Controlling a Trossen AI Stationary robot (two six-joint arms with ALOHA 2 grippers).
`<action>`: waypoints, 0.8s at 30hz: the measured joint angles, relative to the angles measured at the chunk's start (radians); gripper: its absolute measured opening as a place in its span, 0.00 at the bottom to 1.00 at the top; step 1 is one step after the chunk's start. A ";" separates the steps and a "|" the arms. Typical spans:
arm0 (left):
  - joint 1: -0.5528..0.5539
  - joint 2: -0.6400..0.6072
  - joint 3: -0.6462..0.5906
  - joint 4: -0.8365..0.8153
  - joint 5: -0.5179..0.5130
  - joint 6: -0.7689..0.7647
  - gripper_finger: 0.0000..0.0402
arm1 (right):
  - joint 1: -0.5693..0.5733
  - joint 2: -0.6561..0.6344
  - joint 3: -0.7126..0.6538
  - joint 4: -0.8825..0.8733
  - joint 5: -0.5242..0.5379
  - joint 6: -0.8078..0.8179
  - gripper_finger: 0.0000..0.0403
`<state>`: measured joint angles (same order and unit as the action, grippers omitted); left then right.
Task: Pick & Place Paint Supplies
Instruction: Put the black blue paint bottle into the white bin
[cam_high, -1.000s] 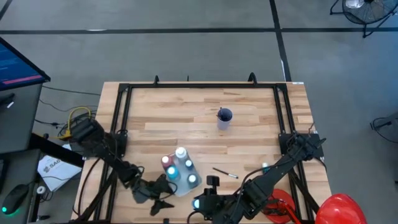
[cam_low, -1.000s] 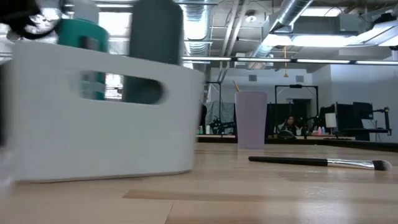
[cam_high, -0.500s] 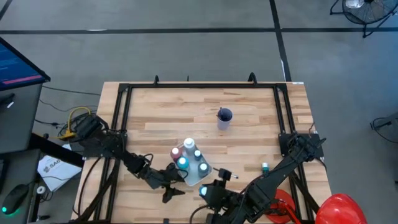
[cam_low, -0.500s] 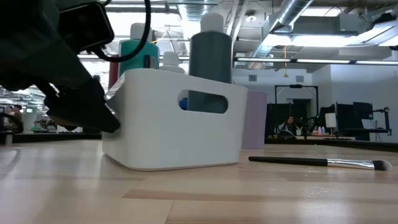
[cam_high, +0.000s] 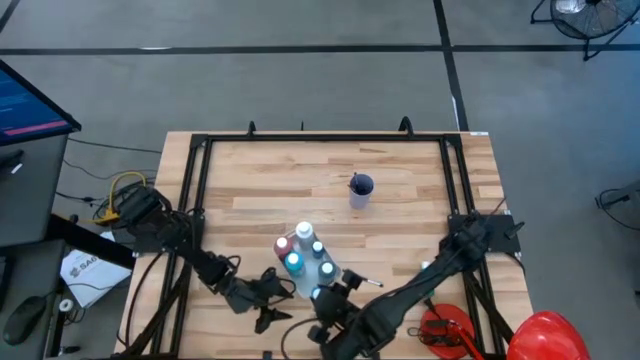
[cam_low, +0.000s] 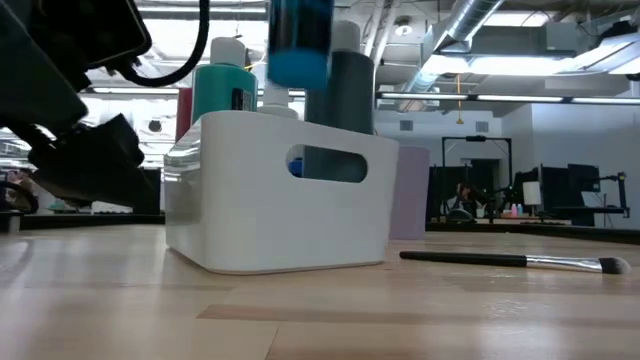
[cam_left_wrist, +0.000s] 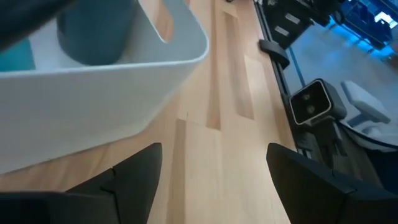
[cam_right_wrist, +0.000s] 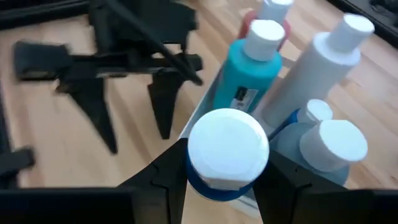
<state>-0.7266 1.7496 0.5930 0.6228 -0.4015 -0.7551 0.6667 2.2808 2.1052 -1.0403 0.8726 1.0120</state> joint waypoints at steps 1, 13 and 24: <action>-0.005 0.000 0.000 0.000 -0.014 -0.002 0.70 | -0.006 0.008 0.000 -0.002 0.008 0.016 0.34; -0.037 0.000 0.000 -0.002 -0.079 0.015 0.70 | -0.037 0.024 0.002 0.079 0.032 0.051 0.34; -0.037 0.000 0.000 -0.002 -0.078 0.017 0.70 | -0.039 0.032 0.001 0.076 0.038 0.035 0.34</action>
<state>-0.7635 1.7496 0.5930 0.6205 -0.4793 -0.7376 0.6277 2.3131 2.1059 -0.9642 0.9109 1.0473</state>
